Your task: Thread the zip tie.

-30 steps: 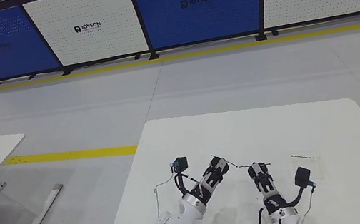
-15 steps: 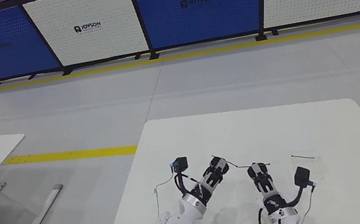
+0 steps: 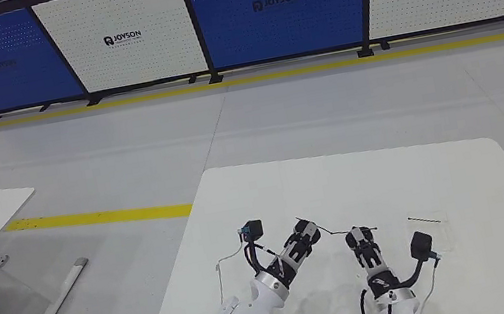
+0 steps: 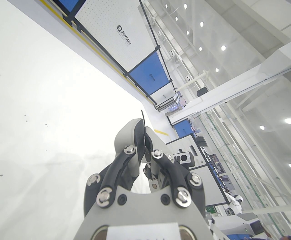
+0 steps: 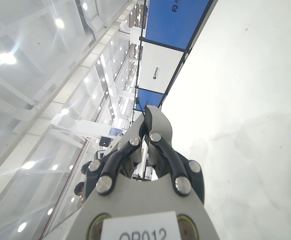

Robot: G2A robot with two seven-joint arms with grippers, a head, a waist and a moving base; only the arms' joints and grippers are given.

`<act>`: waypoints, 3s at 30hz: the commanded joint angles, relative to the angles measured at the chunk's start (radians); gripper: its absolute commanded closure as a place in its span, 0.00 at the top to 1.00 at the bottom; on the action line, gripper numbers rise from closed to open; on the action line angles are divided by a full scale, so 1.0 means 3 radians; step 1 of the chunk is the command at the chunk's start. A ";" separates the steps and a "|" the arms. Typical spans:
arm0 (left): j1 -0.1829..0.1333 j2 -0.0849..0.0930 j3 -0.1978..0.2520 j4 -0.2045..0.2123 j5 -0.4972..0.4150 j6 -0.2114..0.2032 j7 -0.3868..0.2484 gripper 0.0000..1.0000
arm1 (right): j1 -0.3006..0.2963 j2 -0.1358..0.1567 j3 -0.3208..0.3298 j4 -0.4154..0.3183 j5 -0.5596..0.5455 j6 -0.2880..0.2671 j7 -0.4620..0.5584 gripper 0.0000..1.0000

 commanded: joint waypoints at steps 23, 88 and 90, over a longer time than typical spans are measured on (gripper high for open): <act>0.0000 0.0000 0.0000 0.0000 0.0000 0.0000 0.0000 0.00 | -0.0034 -0.0009 0.0008 -0.0009 -0.0029 -0.0035 -0.0046 0.00; 0.0000 0.0000 0.0000 0.0000 0.0000 0.0000 0.0000 0.00 | 0.0058 -0.0041 -0.0027 0.0047 0.0055 0.0006 0.0161 0.00; 0.0000 0.0000 0.0000 0.0000 0.0000 0.0000 0.0000 0.00 | 0.0059 -0.0040 -0.0026 0.0049 0.0065 -0.0001 0.0175 0.00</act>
